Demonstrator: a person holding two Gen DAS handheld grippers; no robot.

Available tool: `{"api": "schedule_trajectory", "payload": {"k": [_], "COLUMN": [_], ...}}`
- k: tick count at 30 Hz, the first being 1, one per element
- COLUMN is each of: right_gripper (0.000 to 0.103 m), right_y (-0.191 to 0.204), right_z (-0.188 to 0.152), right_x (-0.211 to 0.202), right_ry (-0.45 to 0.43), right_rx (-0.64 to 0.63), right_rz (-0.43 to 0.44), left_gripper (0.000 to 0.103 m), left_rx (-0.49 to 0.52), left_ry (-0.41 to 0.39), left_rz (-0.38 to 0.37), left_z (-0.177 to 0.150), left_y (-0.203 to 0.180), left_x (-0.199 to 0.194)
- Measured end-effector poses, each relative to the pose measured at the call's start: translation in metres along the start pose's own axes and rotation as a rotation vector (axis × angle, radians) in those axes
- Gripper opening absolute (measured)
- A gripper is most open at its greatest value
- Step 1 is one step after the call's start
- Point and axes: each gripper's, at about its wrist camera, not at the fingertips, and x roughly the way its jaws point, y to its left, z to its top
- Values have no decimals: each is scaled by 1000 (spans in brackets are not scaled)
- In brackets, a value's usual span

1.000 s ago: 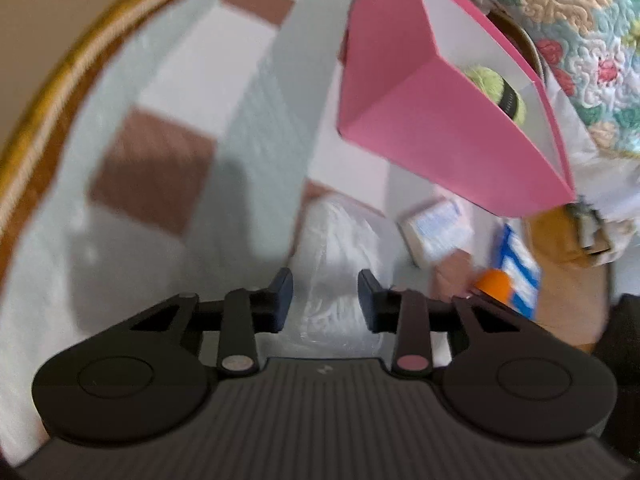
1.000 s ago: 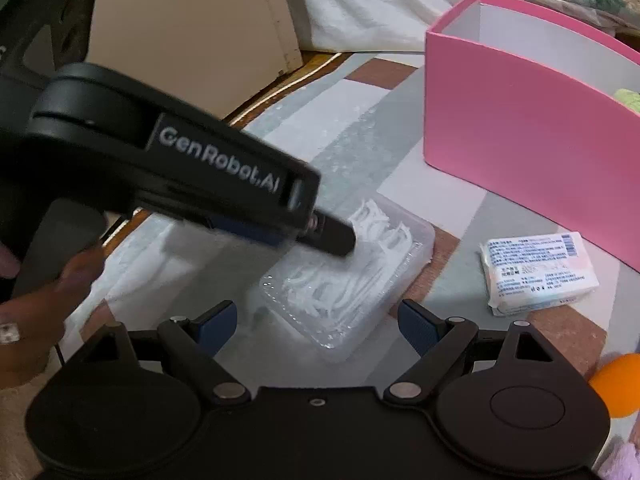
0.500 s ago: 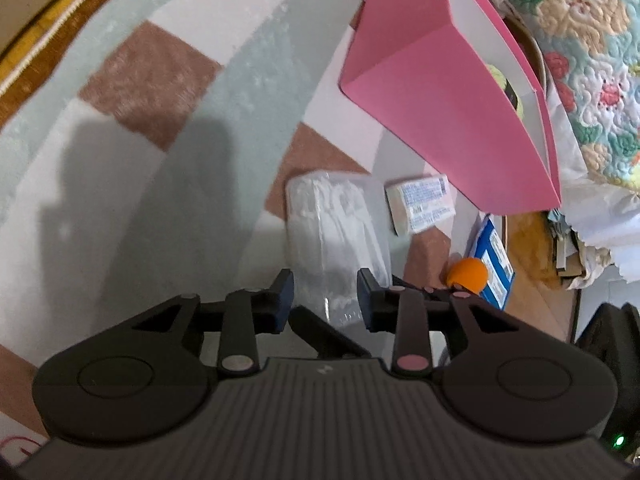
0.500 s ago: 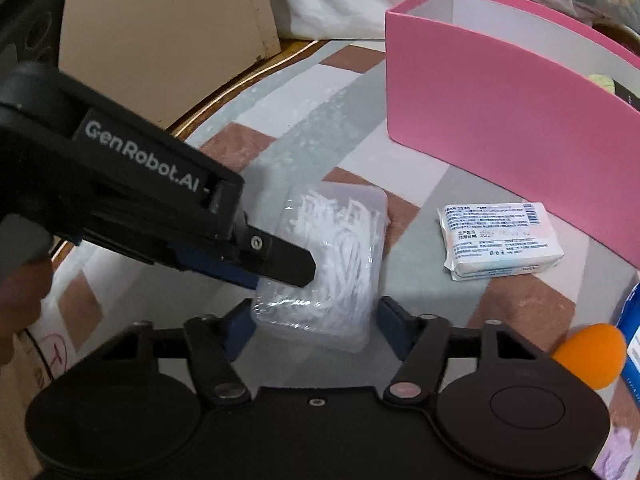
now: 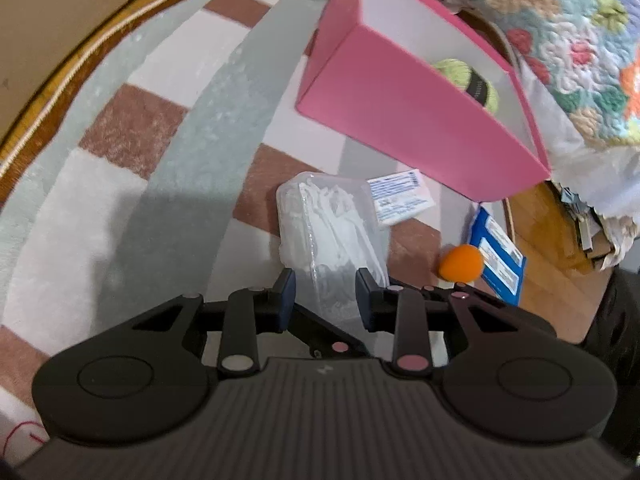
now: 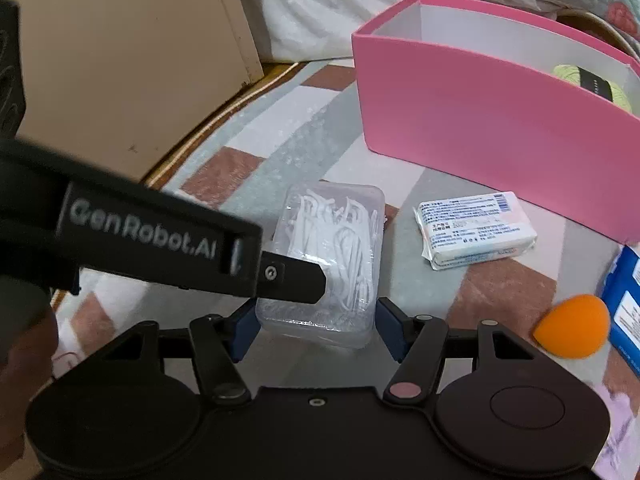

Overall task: Organize objects
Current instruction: 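Close the left gripper on the clear floss pick box, then lift the floss pick box with the left gripper toward the pink box, then lower the floss pick box into the pink box and open the left gripper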

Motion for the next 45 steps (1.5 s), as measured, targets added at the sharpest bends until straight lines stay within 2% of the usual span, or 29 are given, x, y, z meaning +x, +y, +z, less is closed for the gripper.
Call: {"api": "schedule_trajectory", "payload": {"k": [5, 9, 14, 18, 21, 24, 27, 30, 32, 37, 41, 45], "right_gripper": [67, 67, 67, 67, 68, 68, 67, 67, 68, 67, 67, 67], "right_y": [1, 2, 5, -7, -18, -27, -39, -58, -70, -113, -128, -149], "right_z": [1, 11, 32, 60, 89, 114, 139, 156, 163, 176, 184, 193], "right_x": [-33, -65, -101, -127, -134, -134, -119, -96, -79, -34, 5, 40], "right_ry": [-79, -150, -229, -272, -272, -253, -217, -180, -172, -115, -39, 36], "right_rx": [-47, -70, -137, -101, -82, -88, -55, -11, -43, 91, 125, 205], "right_rz": [34, 42, 0, -12, -23, -48, -56, -82, -128, -69, -49, -7], "left_gripper": [31, 31, 31, 31, 31, 31, 31, 33, 33, 33, 33, 33], "left_rx": [68, 99, 187, 234, 225, 214, 215, 180, 159, 151, 134, 105], "left_ry": [-104, -162, -181, -195, -173, -139, -98, -57, -28, 24, 65, 98], "left_rz": [-13, -39, -56, -72, -86, -85, -48, -86, -87, -4, 51, 72], "left_z": [-6, 2, 34, 67, 98, 129, 157, 184, 197, 215, 227, 237], "left_y": [-22, -43, -77, -104, -121, -133, -140, -137, -135, -131, -121, -113], "left_x": [-38, -65, -91, -100, -96, -82, -54, -15, 10, 59, 94, 118]}}
